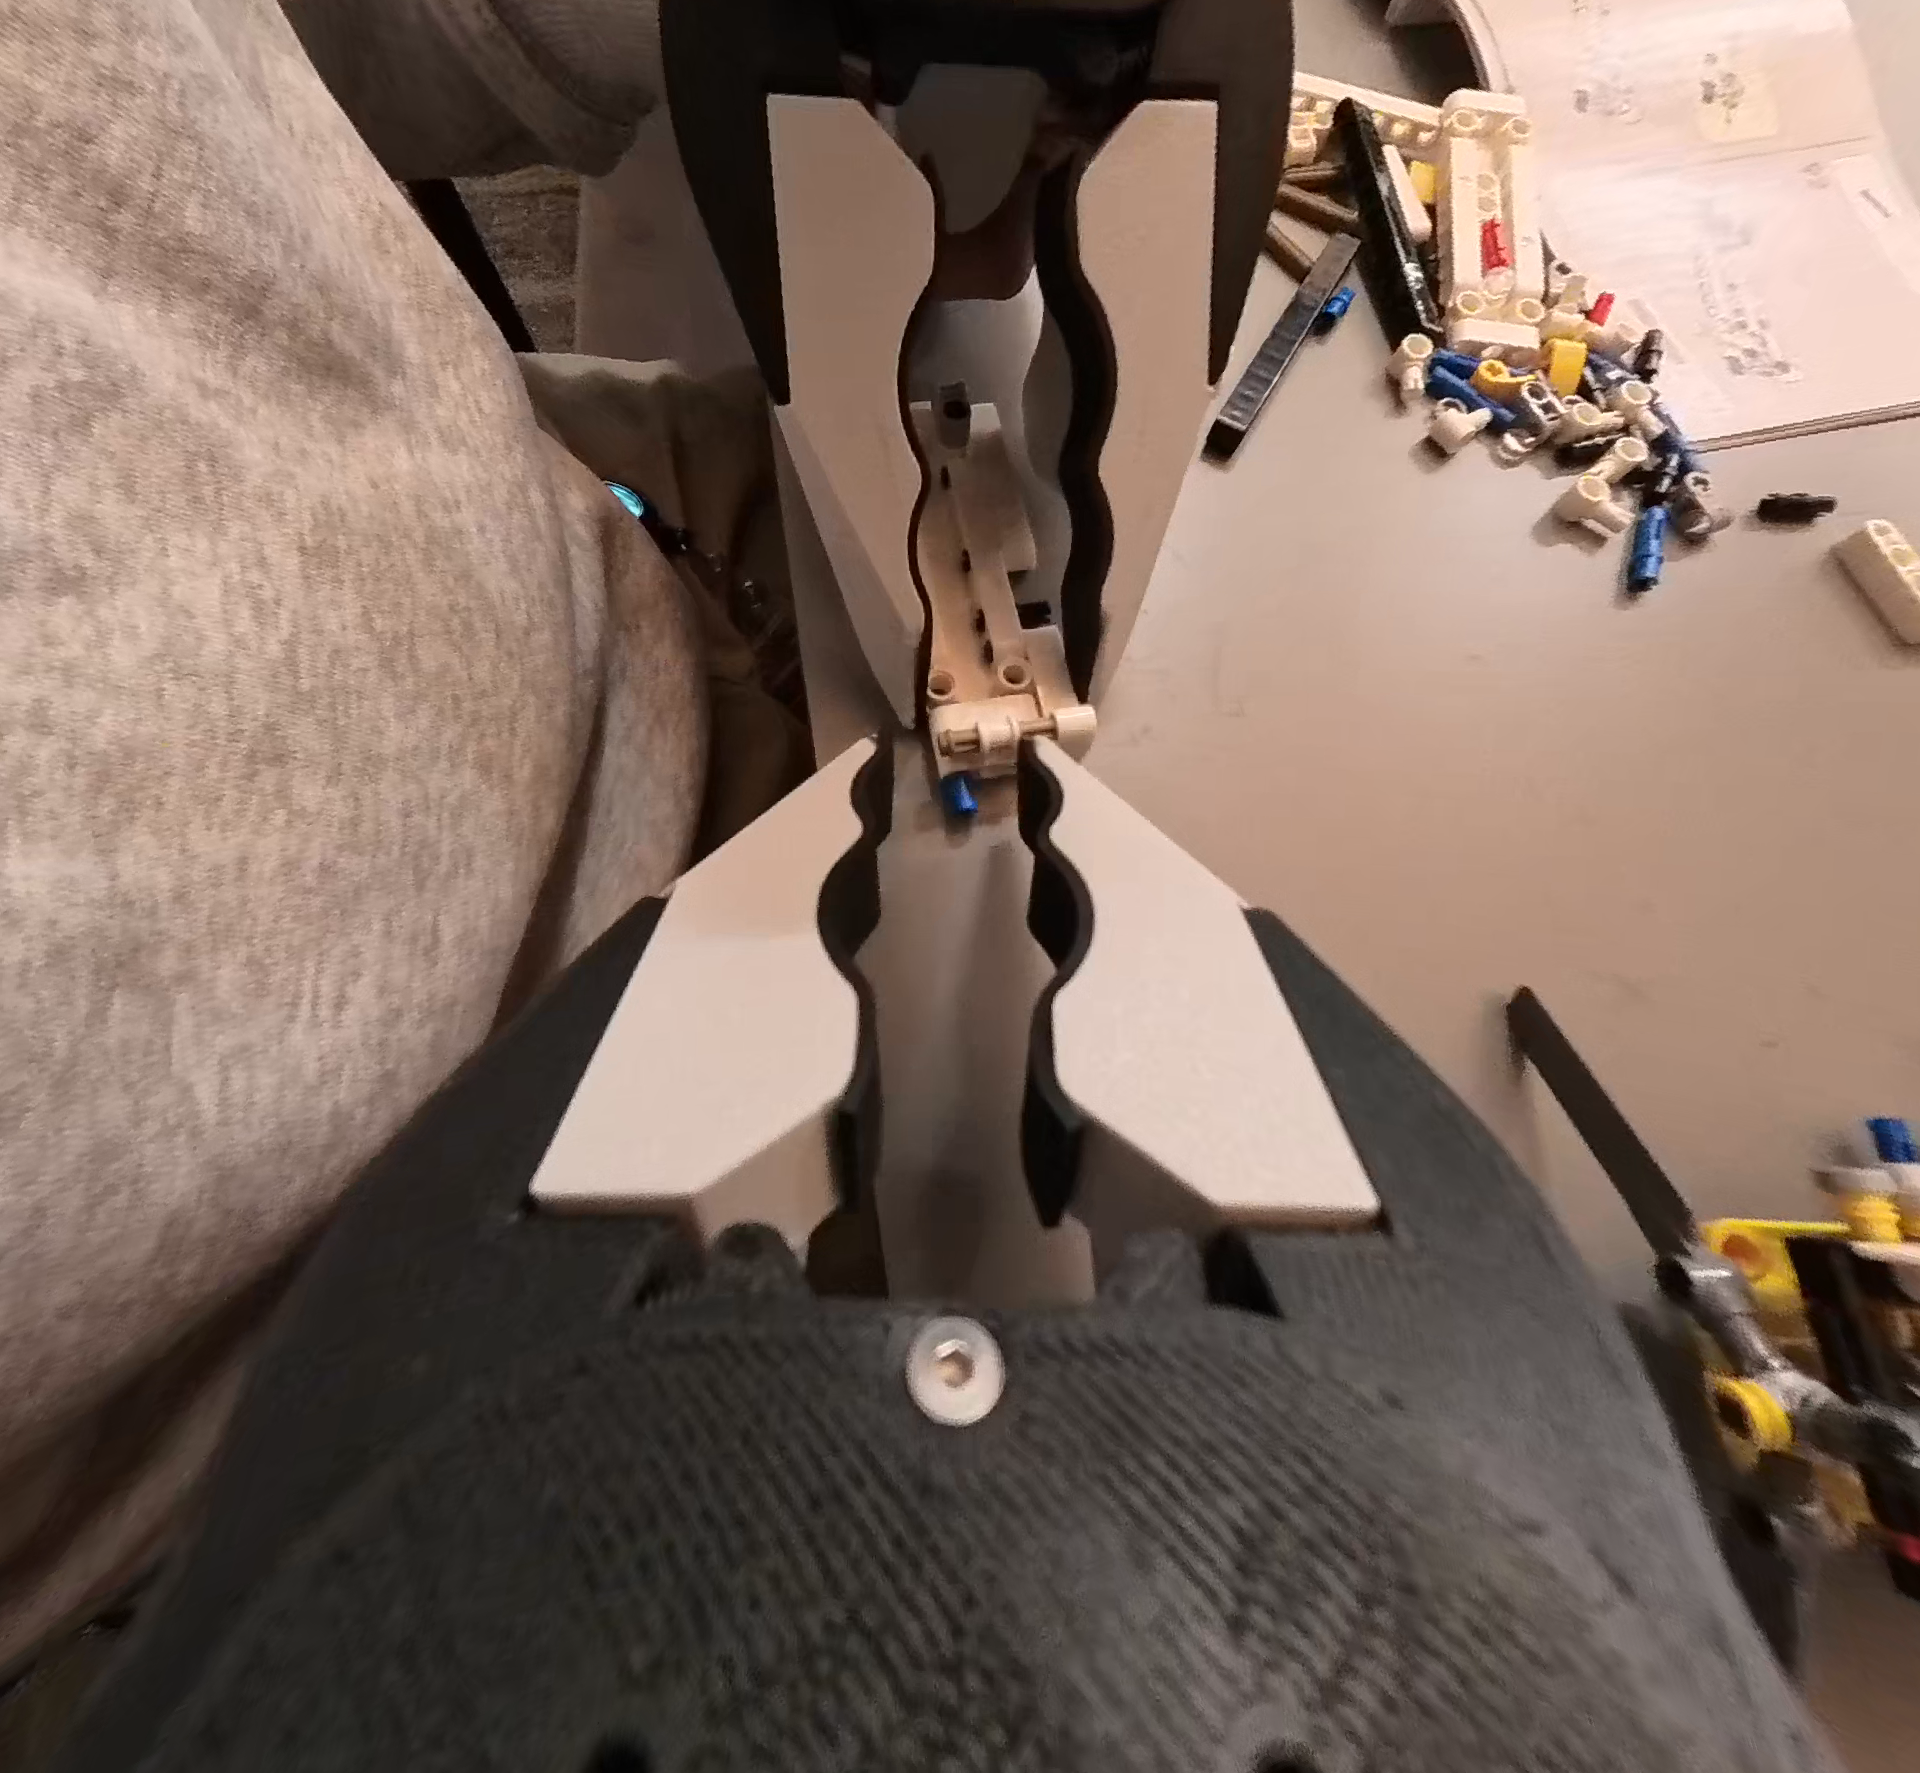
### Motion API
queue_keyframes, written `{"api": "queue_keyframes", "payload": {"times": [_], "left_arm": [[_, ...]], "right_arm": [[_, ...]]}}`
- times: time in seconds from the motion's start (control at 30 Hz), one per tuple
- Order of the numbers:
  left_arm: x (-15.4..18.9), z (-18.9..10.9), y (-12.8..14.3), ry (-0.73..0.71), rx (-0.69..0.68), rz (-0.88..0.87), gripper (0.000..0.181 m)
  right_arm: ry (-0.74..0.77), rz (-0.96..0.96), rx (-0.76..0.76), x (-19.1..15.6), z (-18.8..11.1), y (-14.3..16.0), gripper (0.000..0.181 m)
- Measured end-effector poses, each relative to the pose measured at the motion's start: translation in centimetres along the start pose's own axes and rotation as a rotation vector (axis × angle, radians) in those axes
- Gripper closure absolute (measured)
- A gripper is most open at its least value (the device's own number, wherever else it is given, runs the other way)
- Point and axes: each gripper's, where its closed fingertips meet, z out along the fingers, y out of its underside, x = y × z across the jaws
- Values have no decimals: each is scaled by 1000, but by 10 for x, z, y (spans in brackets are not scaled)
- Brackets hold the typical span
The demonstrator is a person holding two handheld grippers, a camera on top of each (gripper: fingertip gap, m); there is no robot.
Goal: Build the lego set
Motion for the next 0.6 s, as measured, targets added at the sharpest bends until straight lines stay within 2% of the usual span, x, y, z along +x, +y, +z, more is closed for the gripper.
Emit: {"api": "queue_keyframes", "payload": {"times": [0.27,0.6], "left_arm": [[0,0,0,0,0,1,148],[0,-1,0,4,0,-3,149]], "right_arm": [[10,-26,-5,4,3,-1,167],[-3,-21,-20,5,3,2,163]]}}
